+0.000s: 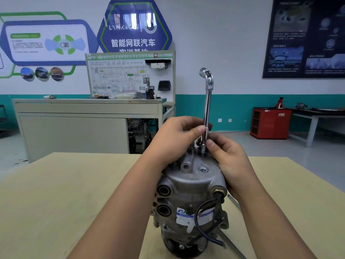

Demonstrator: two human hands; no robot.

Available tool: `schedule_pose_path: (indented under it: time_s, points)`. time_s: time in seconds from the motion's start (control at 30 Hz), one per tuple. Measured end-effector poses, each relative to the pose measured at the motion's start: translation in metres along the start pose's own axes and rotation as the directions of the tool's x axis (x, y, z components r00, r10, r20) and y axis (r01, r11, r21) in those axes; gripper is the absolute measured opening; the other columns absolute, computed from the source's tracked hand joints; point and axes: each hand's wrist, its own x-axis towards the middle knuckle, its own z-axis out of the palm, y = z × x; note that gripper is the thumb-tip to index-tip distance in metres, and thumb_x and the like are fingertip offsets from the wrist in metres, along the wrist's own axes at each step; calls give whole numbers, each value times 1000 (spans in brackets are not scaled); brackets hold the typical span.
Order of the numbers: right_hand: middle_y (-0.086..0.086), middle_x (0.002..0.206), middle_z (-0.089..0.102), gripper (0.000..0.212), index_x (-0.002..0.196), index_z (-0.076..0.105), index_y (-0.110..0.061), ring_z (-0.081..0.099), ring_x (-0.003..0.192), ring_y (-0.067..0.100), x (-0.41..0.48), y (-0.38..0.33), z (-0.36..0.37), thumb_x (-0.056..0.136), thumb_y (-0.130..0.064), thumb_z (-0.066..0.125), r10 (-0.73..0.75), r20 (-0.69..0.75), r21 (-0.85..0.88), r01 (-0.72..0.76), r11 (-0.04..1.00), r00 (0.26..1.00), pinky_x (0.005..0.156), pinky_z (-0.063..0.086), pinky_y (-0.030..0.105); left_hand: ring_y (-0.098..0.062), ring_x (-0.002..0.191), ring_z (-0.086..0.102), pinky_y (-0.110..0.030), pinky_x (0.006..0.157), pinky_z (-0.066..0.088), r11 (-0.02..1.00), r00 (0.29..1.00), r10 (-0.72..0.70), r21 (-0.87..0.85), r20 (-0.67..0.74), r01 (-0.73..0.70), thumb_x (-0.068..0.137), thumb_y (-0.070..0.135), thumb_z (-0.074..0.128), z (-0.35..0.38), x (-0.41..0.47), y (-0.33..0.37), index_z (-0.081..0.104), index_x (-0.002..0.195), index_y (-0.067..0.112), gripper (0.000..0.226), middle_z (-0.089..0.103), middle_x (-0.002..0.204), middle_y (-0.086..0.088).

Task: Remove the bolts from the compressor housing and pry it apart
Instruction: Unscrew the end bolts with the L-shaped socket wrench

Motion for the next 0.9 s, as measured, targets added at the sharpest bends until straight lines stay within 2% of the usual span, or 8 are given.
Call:
schedule_pose_path:
  time_s: [0.13,0.27,0.33,0.47,0.6,0.77,0.83,0.9]
  points:
    - [1,88,73,36,83,75,-31,67,89,19,0,0,0,92,-8,49,-5,25,17,4,1000,1000,85,52,38,1,96,65,-12,87,47,1000,1000,15,21,25,-15,95,11,57,0,-1,0,70,106,13,17,71,95,13]
    - [0,90,73,21,85,75,-34,67,92,18,0,1,0,82,-25,56,-9,33,5,9,1000,999,86,53,37,-7,97,66,-22,90,49,999,1000,12,37,-12,-11,93,14,61,1,0,-1,69,107,10,17,72,98,4]
    - [-5,89,73,18,86,73,-29,67,90,13,0,2,-1,74,-32,60,-9,25,-19,10,1000,1000,82,53,32,-5,93,66,-19,87,50,999,1000,11,45,-22,-10,91,17,63,1,0,-2,70,98,18,9,73,96,4]
    - [-10,76,70,19,86,65,-22,66,76,2,1,2,-3,67,-27,66,-28,19,-8,28,1000,999,66,51,17,10,72,60,-7,71,46,997,999,20,77,-51,-16,86,23,70,0,0,-3,63,76,33,16,67,75,16]
    - [-8,75,70,13,79,72,-27,65,75,4,0,3,-3,69,-28,63,-28,22,-15,29,999,999,69,51,21,8,69,61,-8,68,46,999,997,3,50,-74,0,83,27,73,0,1,-4,63,74,32,14,67,69,17]
    - [-3,84,71,17,83,73,-36,66,86,15,-1,3,-3,73,-31,61,-9,16,-32,9,999,1000,81,52,35,6,70,63,-9,68,48,1000,996,-7,21,-84,8,81,26,75,1,0,-4,64,74,30,14,68,68,17]
    - [-3,84,72,17,83,73,-35,66,85,15,-1,3,-2,74,-30,60,-1,5,-29,1,1000,1000,78,52,34,6,78,65,-13,77,49,1000,997,-4,26,-78,6,83,24,73,0,0,-4,64,78,33,13,70,76,17]
    - [-2,84,73,18,82,74,-31,67,83,14,-1,2,0,74,-28,59,10,-9,-15,-10,1000,1000,76,52,32,2,93,65,-23,91,49,1000,999,-17,24,-40,18,88,23,68,0,-1,-2,69,93,29,8,72,93,12]
